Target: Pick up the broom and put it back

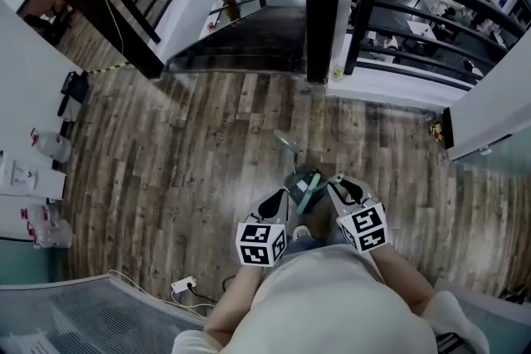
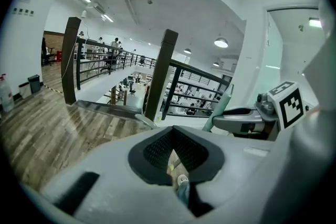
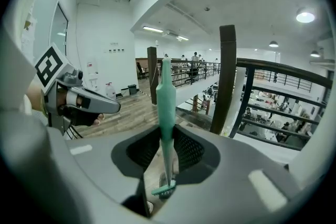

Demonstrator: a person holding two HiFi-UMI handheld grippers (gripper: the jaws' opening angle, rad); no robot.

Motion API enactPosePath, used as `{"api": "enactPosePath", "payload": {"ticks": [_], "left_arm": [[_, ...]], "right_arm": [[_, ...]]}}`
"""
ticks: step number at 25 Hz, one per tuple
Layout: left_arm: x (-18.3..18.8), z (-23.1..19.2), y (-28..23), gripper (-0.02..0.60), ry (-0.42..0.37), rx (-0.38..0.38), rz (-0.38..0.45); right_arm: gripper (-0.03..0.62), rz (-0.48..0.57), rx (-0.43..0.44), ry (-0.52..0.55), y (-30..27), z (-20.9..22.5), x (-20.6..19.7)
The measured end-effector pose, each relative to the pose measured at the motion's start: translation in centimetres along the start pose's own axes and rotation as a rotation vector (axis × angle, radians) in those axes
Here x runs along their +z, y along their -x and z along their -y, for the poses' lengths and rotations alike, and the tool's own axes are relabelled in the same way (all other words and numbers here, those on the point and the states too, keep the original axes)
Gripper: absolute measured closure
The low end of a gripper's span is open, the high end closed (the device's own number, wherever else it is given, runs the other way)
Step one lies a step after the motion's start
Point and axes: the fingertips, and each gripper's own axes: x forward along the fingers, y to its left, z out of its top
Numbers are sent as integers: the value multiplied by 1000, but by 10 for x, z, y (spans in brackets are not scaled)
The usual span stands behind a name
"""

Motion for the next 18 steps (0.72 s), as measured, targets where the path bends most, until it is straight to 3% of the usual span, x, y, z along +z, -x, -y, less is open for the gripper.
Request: {"api": "enactPosePath", "payload": {"ticks": [18], "left_arm": [[19,-7,19,577,13,6,72]], "right_arm": [[500,123,22,3,26,-11,43]]}}
